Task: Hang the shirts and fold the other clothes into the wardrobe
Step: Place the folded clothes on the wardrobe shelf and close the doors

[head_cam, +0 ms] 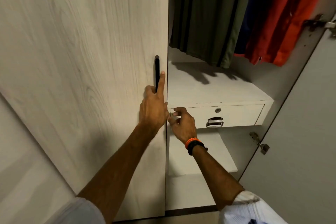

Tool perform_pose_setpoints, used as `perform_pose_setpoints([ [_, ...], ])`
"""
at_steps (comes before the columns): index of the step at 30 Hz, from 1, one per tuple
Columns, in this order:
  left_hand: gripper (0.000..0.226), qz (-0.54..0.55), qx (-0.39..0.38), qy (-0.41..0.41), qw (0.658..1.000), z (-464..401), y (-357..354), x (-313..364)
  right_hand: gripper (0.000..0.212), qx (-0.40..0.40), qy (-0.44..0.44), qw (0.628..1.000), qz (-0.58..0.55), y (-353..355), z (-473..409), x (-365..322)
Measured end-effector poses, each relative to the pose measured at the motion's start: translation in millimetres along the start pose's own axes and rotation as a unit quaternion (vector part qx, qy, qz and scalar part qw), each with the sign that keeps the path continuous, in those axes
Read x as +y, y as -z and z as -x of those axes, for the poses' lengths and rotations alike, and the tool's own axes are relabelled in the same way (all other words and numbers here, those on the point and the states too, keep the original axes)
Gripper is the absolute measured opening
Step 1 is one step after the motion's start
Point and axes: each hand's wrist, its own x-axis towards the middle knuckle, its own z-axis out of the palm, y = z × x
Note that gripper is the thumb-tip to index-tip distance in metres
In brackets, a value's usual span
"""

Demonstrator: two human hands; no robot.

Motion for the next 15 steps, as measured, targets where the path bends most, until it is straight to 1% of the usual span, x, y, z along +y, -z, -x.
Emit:
perform_pose_setpoints([
  [3,0.080,-0.026,0.116,-0.008,0.993,26.3,-5.3,7.3,0.034,0.032,-0.013,0.999,-0.011,29.8,22.7,15.5],
  [4,0.070,-0.012,0.131,-0.022,0.991,33.4,-7.6,9.6,0.033,0.048,-0.015,0.999,-0.007,39.5,29.6,21.0],
  [6,0.054,0.045,0.091,-0.064,0.993,44.6,-20.1,23.2,0.027,0.092,-0.028,0.995,0.004,66.6,48.1,33.7],
  [8,0.045,0.096,0.019,-0.095,0.991,51.5,-34.4,40.2,0.023,0.133,-0.038,0.990,0.020,90.7,64.2,43.1],
  [10,0.040,0.146,-0.053,-0.128,0.980,58.4,-51.4,70.8,0.022,0.171,-0.059,0.982,0.048,121.6,84.0,51.9],
  [11,0.038,0.170,-0.088,-0.147,0.970,64.5,-61.4,91.4,0.023,0.192,-0.072,0.977,0.061,140.3,97.0,56.6],
  [13,0.036,0.210,-0.134,-0.188,0.950,77.9,-77.1,126.7,0.024,0.228,-0.086,0.967,0.076,170.3,119.2,65.3],
  [15,0.036,0.253,-0.178,-0.244,0.919,100.4,-91.3,176.4,0.026,0.284,-0.115,0.946,0.107,210.5,152.8,77.7],
])
